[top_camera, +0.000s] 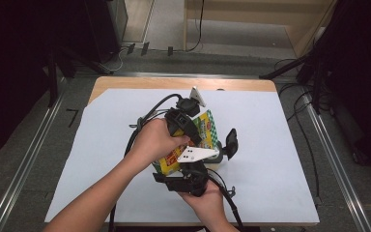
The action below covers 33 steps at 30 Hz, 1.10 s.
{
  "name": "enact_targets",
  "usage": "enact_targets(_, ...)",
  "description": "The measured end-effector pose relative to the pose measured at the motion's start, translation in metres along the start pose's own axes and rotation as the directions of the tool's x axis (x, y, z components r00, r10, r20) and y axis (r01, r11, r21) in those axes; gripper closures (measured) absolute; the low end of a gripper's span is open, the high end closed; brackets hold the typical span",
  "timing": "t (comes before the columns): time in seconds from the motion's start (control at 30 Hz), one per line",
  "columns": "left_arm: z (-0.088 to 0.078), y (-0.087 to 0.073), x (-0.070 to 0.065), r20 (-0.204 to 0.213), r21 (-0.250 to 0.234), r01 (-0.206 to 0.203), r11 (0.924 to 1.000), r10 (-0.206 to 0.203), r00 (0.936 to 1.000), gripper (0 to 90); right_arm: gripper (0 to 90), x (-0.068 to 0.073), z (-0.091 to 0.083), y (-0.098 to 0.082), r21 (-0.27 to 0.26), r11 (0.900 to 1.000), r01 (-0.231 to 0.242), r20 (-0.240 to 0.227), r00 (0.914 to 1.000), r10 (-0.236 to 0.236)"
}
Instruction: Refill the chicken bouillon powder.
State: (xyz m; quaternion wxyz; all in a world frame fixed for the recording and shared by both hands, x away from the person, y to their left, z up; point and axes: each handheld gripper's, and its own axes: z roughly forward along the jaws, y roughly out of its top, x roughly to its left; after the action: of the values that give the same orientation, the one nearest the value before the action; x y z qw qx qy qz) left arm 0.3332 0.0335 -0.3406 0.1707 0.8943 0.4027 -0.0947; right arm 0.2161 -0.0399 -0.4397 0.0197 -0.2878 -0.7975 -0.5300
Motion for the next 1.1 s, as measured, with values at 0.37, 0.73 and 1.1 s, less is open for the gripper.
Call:
enact_targets(0.37,0.0,-0.0023,-0.0036,-0.086,-0.01,-0.004,0.9999,0.004,0.9963,84.9,51.5,0.006,0.0023,0.0003,0.046,0.999,0.022,0.087,0.9959,-0.025)
enact_targets(0.73,0.0025,-0.0036,-0.0033,-0.084,-0.002,0.008,1.0,-0.008,0.9964,86.0,56.8,-0.0016,0.0005,-0.0042,0.042,0.999,-0.023,0.106,0.9942,0.018)
enact_targets(1.1,0.0017,-0.0029,-0.006,-0.071,-0.016,0.004,0.9999,-0.005,0.9975,86.2,59.3,-0.0012,-0.0024,-0.0066,0.021,1.0,-0.006,0.115,0.9934,0.004)
